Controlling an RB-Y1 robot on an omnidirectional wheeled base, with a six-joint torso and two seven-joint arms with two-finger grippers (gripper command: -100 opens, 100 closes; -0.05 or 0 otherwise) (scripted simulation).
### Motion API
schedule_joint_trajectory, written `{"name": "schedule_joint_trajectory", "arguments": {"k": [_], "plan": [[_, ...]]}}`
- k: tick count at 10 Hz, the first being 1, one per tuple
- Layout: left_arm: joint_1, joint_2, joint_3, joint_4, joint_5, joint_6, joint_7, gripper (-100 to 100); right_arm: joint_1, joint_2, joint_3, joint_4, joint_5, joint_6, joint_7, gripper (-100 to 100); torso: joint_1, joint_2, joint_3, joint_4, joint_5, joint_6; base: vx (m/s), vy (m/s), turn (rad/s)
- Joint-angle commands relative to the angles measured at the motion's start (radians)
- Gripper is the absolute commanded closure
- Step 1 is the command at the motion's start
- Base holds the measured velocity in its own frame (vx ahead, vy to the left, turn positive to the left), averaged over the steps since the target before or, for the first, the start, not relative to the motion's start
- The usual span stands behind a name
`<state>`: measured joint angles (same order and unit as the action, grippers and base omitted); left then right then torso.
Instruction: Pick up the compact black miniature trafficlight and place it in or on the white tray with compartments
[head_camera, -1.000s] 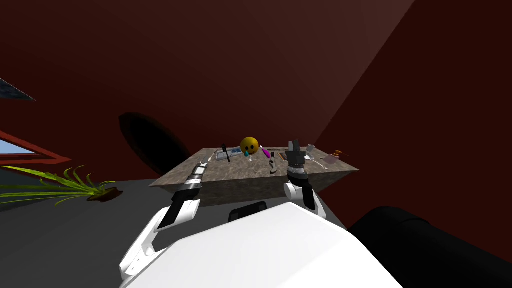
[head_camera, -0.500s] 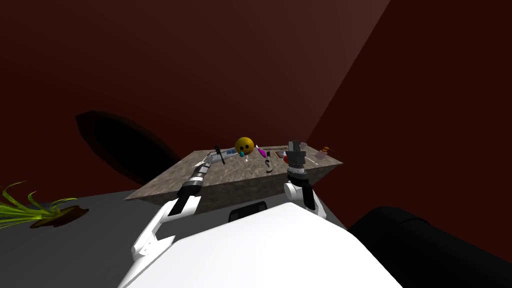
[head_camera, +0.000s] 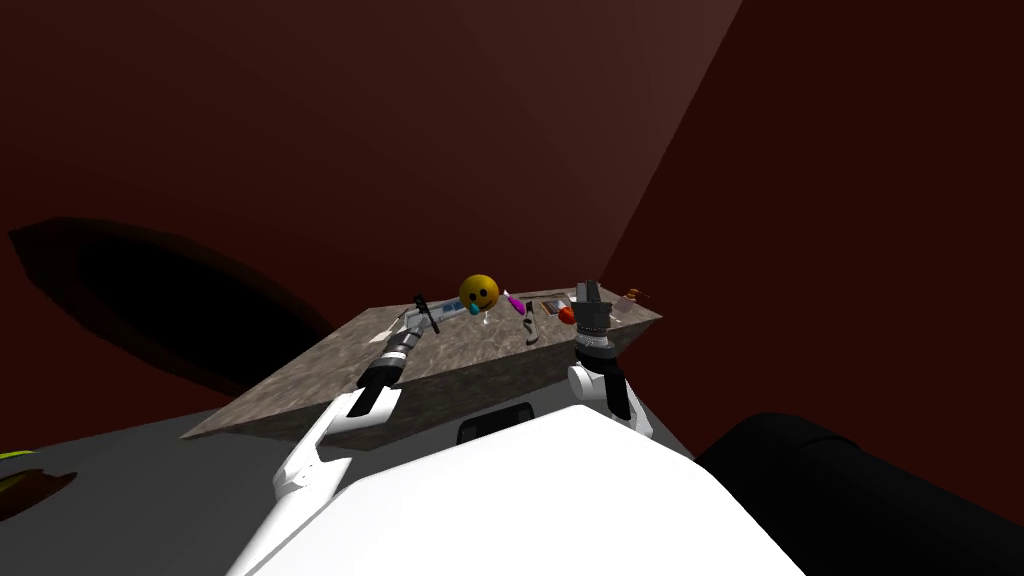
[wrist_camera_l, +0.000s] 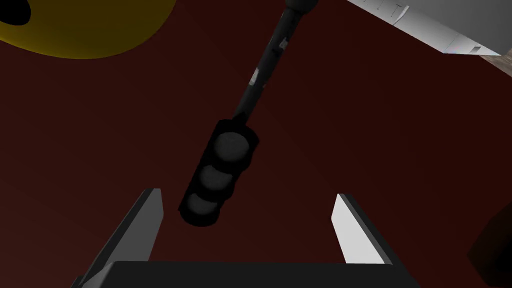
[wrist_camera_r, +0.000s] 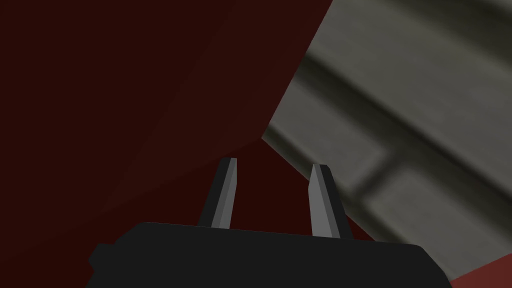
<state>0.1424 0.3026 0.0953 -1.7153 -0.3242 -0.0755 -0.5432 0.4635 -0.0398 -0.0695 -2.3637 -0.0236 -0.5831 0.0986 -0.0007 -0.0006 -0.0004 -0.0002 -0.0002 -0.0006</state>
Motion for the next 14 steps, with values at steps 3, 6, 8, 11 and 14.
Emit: {"name": "schedule_joint_trajectory", "arguments": {"k": [3,6,8,11,14], "plan": [[-0.045,0.045,0.004,0.075,-0.057,0.046,-0.049,-100,0.000,0.000,0.000,0.000,0.000,0.000,0.000,0,0.000,0.000,0.000,0.000,0.000,0.000,0.008,-0.010,-0.141],[-0.074,0.074,0.006,0.125,-0.097,0.073,-0.083,-100,0.000,0.000,0.000,0.000,0.000,0.000,0.000,0,0.000,0.000,0.000,0.000,0.000,0.000,0.008,-0.008,-0.114],[-0.095,0.098,0.008,0.159,-0.124,0.092,-0.107,-100,0.000,0.000,0.000,0.000,0.000,0.000,0.000,0,0.000,0.000,0.000,0.000,0.000,0.000,0.006,-0.006,-0.108],[-0.099,0.106,0.006,0.161,-0.127,0.100,-0.109,0,0.000,0.000,0.000,0.000,0.000,0.000,0.000,0,0.000,0.001,0.000,0.000,0.000,-0.001,0.004,-0.003,-0.042],[-0.099,0.106,0.006,0.161,-0.126,0.100,-0.109,100,0.000,0.000,0.000,0.000,0.000,0.000,0.000,0,0.000,0.001,0.001,0.000,0.000,-0.001,0.000,0.000,0.000]]}}
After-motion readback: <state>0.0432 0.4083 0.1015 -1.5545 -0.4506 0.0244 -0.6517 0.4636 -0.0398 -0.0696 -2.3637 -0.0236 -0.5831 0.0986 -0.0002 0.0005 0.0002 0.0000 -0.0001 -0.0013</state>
